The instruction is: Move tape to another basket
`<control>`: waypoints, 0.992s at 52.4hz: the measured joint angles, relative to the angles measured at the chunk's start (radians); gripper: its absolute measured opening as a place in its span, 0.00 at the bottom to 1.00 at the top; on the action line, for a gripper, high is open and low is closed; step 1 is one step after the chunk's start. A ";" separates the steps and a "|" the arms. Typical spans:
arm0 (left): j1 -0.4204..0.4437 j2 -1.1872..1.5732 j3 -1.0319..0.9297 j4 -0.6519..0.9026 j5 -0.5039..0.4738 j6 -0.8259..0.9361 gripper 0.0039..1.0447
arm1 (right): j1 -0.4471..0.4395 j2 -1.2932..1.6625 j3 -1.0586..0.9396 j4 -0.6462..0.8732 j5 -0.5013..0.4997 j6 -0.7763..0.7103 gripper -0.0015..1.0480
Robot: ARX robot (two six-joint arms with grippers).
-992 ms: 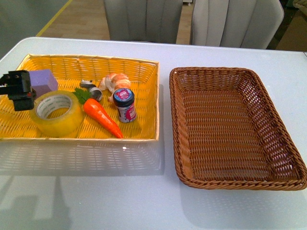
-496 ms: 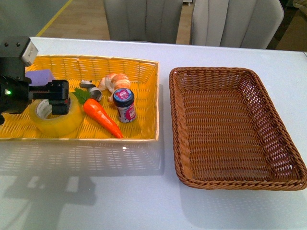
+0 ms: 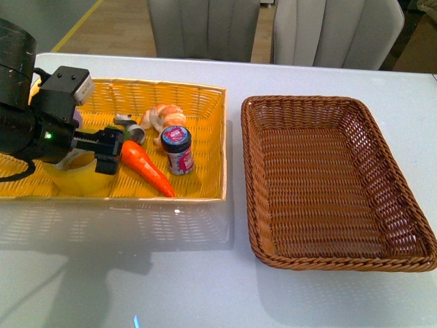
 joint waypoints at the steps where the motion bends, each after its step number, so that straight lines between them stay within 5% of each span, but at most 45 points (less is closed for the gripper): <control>1: -0.001 0.002 0.002 -0.001 0.000 0.002 0.92 | 0.000 0.000 0.000 0.000 0.000 0.000 0.91; 52: 0.013 0.154 0.166 -0.126 -0.055 0.077 0.92 | 0.000 0.000 0.000 0.000 0.000 0.000 0.91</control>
